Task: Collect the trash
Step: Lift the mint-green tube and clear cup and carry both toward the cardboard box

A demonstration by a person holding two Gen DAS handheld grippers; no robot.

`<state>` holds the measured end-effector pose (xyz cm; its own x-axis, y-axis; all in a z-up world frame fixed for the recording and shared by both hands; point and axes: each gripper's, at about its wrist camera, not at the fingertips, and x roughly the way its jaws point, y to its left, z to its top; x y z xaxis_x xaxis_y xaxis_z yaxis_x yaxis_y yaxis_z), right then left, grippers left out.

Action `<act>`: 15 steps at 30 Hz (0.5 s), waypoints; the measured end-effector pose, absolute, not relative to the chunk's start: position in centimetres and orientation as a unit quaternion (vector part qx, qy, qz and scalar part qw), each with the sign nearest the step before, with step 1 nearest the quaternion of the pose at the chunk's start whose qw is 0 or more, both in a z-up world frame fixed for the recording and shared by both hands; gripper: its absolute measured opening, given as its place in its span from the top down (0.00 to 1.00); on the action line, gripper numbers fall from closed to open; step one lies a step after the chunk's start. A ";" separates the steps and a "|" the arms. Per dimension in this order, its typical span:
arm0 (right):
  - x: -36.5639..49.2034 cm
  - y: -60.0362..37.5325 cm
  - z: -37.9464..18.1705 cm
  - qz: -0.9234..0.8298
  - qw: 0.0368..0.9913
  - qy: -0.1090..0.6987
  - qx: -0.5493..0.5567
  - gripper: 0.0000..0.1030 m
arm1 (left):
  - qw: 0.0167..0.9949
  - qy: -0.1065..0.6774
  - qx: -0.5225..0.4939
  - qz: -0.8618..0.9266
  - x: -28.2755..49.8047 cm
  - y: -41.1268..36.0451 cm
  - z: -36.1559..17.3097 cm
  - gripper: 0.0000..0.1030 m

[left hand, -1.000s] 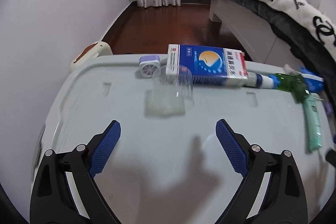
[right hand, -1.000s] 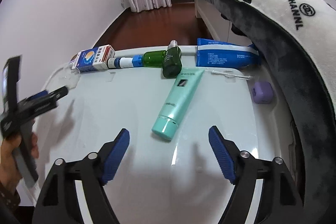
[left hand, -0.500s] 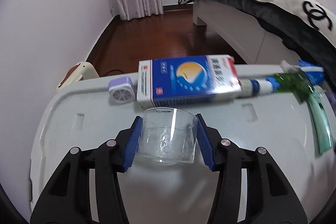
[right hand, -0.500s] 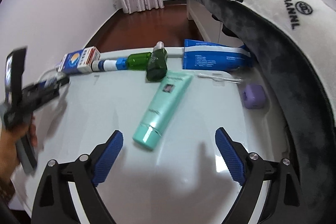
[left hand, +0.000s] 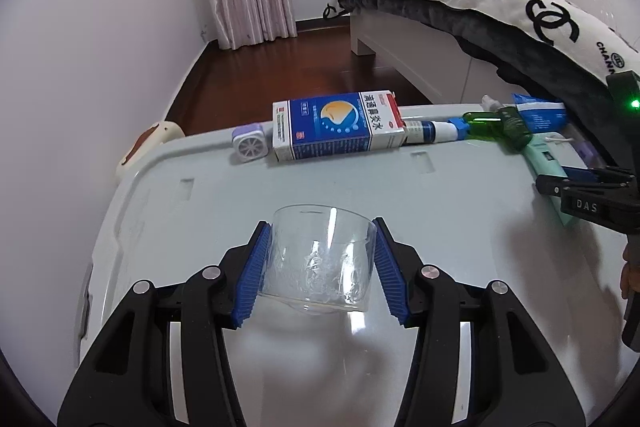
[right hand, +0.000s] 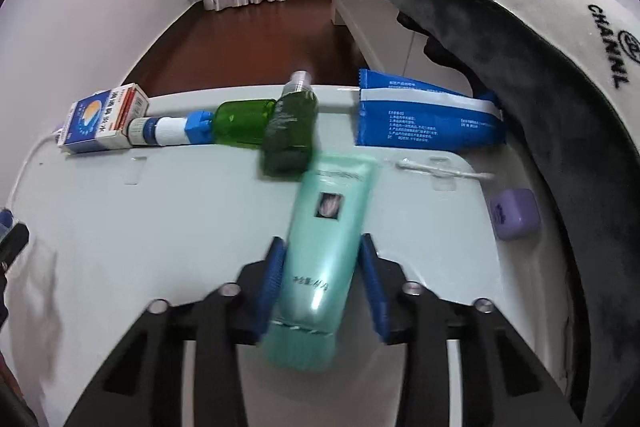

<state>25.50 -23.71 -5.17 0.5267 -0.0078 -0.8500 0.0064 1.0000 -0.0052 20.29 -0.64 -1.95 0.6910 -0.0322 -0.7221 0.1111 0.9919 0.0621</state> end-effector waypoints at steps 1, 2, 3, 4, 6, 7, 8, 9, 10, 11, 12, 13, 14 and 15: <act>25.2 -23.7 -5.1 -0.003 0.872 0.490 0.000 0.66 | 0.919 0.390 0.051 -0.037 20.0 -0.6 -1.8 0.51; 24.9 -23.7 -5.1 -0.003 0.870 0.492 0.005 0.66 | 0.918 0.390 0.051 -0.038 19.7 -0.4 -1.7 0.51; 24.5 -23.8 -5.0 -0.002 0.870 0.493 0.009 0.66 | 0.918 0.392 0.053 -0.038 19.4 -0.3 -1.7 0.51; 24.0 -23.8 -4.9 -0.002 0.871 0.492 0.012 0.66 | 0.918 0.390 0.052 -0.037 19.0 -0.2 -1.5 0.51; 22.8 -23.8 -4.5 0.001 0.871 0.491 0.018 0.66 | 0.918 0.391 0.055 -0.038 18.5 -0.2 -1.1 0.51; 22.4 -23.8 -4.2 0.002 0.871 0.490 0.020 0.66 | 0.919 0.388 0.054 -0.037 17.8 -0.1 -1.0 0.51; 21.6 -23.8 -3.8 0.004 0.873 0.488 0.023 0.66 | 0.920 0.387 0.054 -0.036 17.4 -0.1 -0.8 0.51; 20.8 -23.8 -3.4 0.007 0.873 0.487 0.026 0.67 | 0.920 0.387 0.056 -0.035 16.7 -0.1 -0.4 0.51; 20.0 -23.7 -2.8 0.011 0.874 0.485 0.030 0.67 | 0.920 0.386 0.055 -0.035 16.1 -0.1 -0.2 0.51; 19.2 -23.6 -2.3 0.014 0.875 0.482 0.033 0.67 | 0.921 0.385 0.052 -0.034 15.4 0.0 0.2 0.51; 18.1 -23.4 -1.6 0.018 0.877 0.478 0.032 0.68 | 0.921 0.384 0.050 -0.034 14.7 0.0 0.6 0.51; 17.0 -23.2 -0.9 0.021 0.880 0.474 0.029 0.70 | 0.921 0.385 0.047 -0.035 13.5 0.0 1.1 0.51; 16.0 -23.0 -0.4 0.026 0.881 0.472 0.028 0.72 | 0.921 0.386 0.044 -0.035 12.7 0.0 1.3 0.51; 14.8 -22.8 0.1 0.032 0.880 0.472 0.028 0.74 | 0.921 0.386 0.042 -0.036 11.2 -0.1 1.7 0.51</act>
<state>14.79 -22.81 0.09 0.5516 0.0831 -0.8300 -0.0307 0.9964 0.0794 11.22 -0.12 1.73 0.6999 -0.0336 -0.7135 0.0983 0.9939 0.0496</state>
